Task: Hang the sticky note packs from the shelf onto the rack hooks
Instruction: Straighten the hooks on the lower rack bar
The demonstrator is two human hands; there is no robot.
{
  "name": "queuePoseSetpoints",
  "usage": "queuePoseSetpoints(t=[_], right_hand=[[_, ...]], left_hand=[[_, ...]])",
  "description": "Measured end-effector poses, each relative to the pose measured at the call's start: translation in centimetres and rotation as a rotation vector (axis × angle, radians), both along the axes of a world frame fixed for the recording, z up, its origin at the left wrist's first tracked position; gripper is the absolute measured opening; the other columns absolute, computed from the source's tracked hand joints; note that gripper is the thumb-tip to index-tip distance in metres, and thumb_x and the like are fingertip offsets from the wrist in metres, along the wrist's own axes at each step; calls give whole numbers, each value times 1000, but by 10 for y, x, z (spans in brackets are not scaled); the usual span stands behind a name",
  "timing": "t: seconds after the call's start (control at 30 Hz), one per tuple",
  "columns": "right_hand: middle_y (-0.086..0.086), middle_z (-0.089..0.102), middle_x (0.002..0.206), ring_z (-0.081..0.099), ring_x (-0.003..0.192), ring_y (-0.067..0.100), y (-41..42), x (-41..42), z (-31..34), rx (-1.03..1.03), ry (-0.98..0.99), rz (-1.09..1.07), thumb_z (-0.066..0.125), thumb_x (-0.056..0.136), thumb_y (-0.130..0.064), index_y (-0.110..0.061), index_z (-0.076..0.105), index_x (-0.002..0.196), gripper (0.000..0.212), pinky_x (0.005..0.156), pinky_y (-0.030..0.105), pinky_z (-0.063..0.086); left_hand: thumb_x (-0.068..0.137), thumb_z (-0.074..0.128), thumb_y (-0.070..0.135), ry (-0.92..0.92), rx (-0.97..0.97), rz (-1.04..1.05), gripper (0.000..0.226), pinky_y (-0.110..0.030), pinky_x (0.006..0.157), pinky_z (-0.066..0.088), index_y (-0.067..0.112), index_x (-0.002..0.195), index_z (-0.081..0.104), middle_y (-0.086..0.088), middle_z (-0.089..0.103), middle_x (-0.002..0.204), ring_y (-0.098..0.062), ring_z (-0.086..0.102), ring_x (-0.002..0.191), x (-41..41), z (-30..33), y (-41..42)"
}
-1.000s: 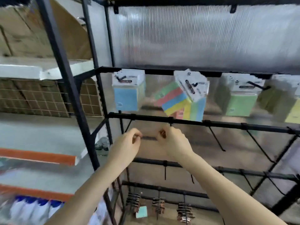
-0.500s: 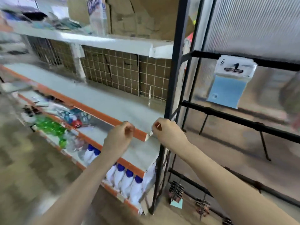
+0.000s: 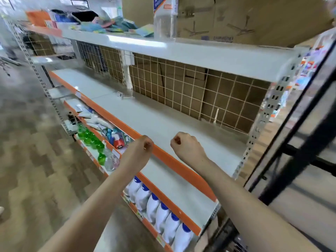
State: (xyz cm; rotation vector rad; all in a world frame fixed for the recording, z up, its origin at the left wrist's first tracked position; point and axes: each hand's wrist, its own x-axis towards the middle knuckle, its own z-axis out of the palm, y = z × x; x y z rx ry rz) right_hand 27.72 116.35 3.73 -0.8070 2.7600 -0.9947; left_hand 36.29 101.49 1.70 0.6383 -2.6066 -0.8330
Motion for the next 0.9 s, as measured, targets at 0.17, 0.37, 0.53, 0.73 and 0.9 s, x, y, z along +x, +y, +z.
queuePoseSetpoints(t=[0.17,0.37,0.53,0.73,0.9], right_hand=[[1,63,97,58,91,26,-70,-43,-10,-31,-73,1,45,91,-34,-21,55,86,17,76,34,48],[1,64,96,59,90,25,-149,-69,-22,-13,-94,74,46,91,-33,-18,57,89,19,72,31,44],[0,63,96,58,90,24,-206,-86,-33,26,-101,124,46,92,-32,-17,58,91,20,73,31,44],[6,65,100,59,93,26,-290,-129,-51,-17,-96,108,48,94,-27,-9,61,96,22,83,40,50],[5,64,101,57,96,23,-372,-174,-66,-35,-51,51,50,92,-22,-10,62,95,17,82,33,45]], left_hand=[[94,47,12,-53,9,36,19,-33,74,50,17,101,64,0,68,94,-20,61,83,-35,4,-59],[94,47,13,-78,-1,126,21,-38,79,52,15,105,65,-3,71,100,-24,65,92,-46,-4,-132],[92,46,10,-70,12,143,27,-35,80,53,17,110,65,-2,69,108,-22,63,96,-64,-17,-188],[92,47,14,-72,40,107,23,-33,75,52,23,105,64,-3,68,104,-24,64,88,-112,-40,-273],[91,47,13,-105,55,39,22,-35,77,50,23,102,63,-5,68,102,-26,63,89,-167,-49,-363]])
